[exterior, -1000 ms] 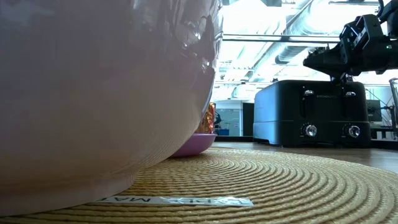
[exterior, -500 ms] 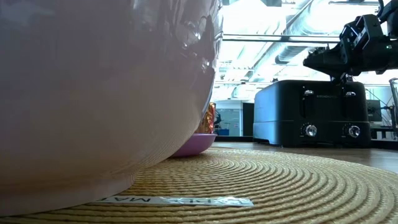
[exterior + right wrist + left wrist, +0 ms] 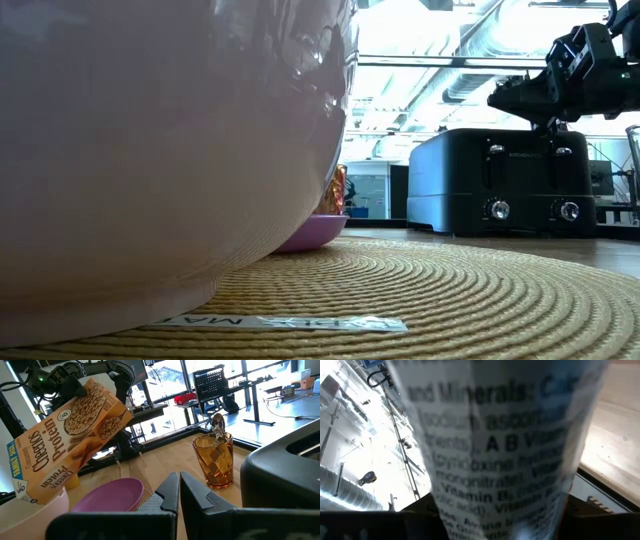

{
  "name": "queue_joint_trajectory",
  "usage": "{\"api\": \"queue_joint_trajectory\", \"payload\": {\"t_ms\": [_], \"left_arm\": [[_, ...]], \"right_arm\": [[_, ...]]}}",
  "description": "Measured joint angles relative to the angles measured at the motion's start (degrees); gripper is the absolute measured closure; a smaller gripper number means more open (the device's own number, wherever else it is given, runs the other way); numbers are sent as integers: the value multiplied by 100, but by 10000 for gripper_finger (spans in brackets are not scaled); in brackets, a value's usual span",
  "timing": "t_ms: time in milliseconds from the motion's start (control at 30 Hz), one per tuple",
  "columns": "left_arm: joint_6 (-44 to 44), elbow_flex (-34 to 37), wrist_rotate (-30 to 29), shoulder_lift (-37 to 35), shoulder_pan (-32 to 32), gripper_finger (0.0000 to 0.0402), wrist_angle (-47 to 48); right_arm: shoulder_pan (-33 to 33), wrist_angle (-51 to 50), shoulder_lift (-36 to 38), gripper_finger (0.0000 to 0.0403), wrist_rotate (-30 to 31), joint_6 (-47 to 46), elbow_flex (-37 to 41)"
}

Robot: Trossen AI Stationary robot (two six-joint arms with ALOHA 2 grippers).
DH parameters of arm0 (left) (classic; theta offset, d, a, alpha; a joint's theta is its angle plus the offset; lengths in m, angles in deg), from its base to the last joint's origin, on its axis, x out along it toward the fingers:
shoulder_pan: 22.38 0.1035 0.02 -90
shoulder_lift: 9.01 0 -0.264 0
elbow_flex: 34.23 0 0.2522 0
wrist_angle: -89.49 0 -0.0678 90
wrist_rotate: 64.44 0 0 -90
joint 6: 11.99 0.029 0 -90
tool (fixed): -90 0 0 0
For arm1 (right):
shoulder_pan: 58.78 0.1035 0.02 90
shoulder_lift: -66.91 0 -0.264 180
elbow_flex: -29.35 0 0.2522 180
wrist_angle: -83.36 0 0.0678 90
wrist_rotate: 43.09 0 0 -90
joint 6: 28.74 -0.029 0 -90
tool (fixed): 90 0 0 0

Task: Arrange a breakfast setting
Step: Pour the cereal from the cereal box into the white bowl

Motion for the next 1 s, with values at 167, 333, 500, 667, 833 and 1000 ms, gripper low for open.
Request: {"api": "queue_joint_trajectory", "payload": {"t_ms": [167,333,500,667,833,1000], "left_arm": [[44,0,-8,0,-98,225,0],[147,0,-55,33,-250,225,-2],[86,0,-214,6,-275,225,-10],[2,0,-288,-37,-271,225,-31],[33,0,-273,-30,-271,225,-31],[191,0,-231,104,-271,225,-35]], "right_arm": [[0,0,0,402,0,0,0],[0,0,-1,402,2,0,0],[2,0,-1,402,1,105,0],[2,0,-1,402,3,161,0],[2,1,-1,402,4,157,0],[2,0,-1,402,7,155,0]]}}
